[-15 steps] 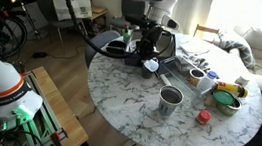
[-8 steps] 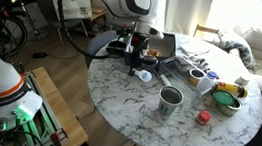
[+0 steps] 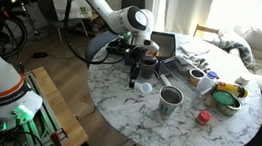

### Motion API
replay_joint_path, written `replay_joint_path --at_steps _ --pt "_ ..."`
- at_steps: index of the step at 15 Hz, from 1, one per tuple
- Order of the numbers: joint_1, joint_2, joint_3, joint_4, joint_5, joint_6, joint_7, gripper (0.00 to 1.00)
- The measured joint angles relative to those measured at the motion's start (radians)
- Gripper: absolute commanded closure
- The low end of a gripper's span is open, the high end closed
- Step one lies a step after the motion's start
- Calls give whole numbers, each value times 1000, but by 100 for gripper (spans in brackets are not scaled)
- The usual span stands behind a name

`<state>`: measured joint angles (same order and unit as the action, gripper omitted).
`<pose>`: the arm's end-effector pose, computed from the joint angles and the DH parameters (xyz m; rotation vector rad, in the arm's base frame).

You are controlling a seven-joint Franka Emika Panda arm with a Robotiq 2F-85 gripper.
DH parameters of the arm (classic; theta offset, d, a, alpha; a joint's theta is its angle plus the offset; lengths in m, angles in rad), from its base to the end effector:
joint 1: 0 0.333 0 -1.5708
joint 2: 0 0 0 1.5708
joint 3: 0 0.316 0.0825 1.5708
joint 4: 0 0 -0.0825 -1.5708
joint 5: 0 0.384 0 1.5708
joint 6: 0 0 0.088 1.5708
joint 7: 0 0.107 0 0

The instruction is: Use the clear measuring cup to scoop some contents from the silver cup on the left and place them in the silver cup on the right.

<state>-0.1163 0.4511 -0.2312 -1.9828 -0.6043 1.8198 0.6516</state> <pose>0.4998 -0.2293 0.2255 2.2338 -0.7705 -0.6208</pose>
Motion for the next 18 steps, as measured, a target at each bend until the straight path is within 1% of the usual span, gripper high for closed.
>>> replay_joint_path --at_steps 2,3,5,7,11,13,16,18 --pt "-1 -6 -1 3 0 0 -2 96" --pt "-1 -9 -1 5 0 0 -3 99" --pt "0 -11 -1 6 -1 0 -3 99" --pt "13 0 -1 8 -29 -12 10 99" --pt "83 71 5 17 -152 -51 109 99" --pt "113 115 11 20 -231 -54 151 99" --pt "128 162 23 20 -351 -41 177 99" --pt "124 183 25 18 -429 -2 178 99"
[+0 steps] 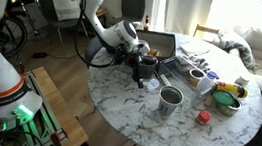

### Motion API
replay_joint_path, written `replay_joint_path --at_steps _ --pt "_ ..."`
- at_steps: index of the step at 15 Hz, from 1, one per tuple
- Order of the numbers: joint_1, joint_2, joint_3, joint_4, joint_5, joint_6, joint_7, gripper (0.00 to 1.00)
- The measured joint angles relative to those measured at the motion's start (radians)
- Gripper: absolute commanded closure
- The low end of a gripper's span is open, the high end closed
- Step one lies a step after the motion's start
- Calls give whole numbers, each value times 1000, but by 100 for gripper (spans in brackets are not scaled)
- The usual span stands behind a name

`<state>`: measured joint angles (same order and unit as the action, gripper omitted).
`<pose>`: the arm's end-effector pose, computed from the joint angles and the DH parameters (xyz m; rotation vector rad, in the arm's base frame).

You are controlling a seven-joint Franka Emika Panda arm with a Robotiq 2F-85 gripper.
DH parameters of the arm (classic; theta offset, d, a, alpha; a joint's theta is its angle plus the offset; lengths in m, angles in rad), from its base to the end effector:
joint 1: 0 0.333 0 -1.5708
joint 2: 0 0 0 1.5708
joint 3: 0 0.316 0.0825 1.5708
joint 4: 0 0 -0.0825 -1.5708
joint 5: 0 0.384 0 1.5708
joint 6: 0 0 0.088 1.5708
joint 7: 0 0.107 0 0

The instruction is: Use the clear measuring cup to scoop some contents from the silver cup on the left and place them in the silver cup on the right.

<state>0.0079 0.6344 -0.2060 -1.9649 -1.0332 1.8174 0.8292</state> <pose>0.5243 -0.1787 0.1506 1.9424 -0.3114 -0.4248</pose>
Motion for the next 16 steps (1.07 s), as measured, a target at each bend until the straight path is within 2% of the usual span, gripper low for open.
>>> replay_joint_path --at_steps 5,8,12,13,14,15,16 --pt "-28 6 3 -15 -168 132 0 99" --pt "-48 8 18 -33 -223 198 -1 99" --pt "-57 21 42 -56 -263 219 -18 99" --pt "-57 19 44 -58 -271 219 -27 95" --pt "-58 18 45 -60 -277 219 -34 70" --pt "-58 17 46 -62 -282 219 -41 70" --pt "-60 16 48 -64 -287 219 -46 66"
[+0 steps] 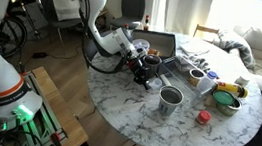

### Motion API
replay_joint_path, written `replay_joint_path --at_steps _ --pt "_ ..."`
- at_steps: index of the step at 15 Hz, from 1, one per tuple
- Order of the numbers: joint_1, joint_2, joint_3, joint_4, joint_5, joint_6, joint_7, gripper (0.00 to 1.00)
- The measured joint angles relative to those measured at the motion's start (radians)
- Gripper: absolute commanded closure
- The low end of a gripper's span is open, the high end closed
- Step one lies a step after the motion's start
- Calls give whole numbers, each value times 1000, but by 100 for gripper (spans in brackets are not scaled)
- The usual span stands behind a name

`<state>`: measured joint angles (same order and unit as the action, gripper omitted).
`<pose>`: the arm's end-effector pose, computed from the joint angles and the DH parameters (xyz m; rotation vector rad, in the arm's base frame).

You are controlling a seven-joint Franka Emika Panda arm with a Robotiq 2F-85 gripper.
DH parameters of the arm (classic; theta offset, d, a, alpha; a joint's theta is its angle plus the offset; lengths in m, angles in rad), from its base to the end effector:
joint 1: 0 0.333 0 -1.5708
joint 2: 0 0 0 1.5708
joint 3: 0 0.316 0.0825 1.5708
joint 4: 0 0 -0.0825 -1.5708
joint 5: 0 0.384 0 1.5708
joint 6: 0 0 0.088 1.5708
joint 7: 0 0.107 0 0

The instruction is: Use the clear measuring cup to scoop some contents from the silver cup on the left and place them in the silver cup on the right.

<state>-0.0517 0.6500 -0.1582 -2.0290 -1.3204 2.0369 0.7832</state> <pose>0.5256 -0.1709 0.1177 2.0088 0.0866 -0.2755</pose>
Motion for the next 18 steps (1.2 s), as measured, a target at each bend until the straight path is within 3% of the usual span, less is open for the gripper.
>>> replay_joint_path --at_steps 4,9,14,18 --pt "-9 -16 15 -34 -7 34 -58 35" --pt "-30 -125 38 -155 -24 176 -174 0" --pt "-110 -341 39 -315 22 419 -338 0" --pt "-195 -535 7 -455 258 564 -617 0"
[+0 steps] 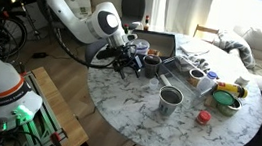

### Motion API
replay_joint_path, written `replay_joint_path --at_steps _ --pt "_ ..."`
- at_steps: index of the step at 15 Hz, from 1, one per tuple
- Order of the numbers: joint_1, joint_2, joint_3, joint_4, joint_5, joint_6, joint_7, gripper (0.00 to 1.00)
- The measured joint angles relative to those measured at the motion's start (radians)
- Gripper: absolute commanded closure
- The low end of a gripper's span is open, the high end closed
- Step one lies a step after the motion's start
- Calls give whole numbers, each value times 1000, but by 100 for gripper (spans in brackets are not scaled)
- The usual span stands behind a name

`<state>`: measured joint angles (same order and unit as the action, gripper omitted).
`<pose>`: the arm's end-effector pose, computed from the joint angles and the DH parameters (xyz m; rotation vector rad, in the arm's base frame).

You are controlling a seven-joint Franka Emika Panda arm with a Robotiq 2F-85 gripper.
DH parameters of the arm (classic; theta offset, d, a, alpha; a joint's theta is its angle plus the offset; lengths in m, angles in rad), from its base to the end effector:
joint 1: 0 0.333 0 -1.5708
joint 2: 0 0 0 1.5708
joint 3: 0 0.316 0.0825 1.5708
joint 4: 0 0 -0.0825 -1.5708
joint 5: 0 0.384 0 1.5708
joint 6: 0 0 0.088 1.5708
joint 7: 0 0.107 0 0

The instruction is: Use the clear measuring cup to scoop some contents from the silver cup on the left and place them in the silver cup on the right.

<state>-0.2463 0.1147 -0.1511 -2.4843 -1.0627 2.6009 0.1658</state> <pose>0.4365 -0.1652 0.2393 2.5548 0.4816 -0.0898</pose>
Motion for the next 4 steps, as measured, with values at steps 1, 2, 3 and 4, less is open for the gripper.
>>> replay_joint_path --at_steps 1,2,3,4 --pt "-14 -38 -13 -36 71 21 -77 0" --pt "-18 -60 -25 -52 83 25 -103 0" --pt "-16 -66 -28 -52 80 25 -103 0" --pt "-12 -63 -28 -48 80 25 -101 0"
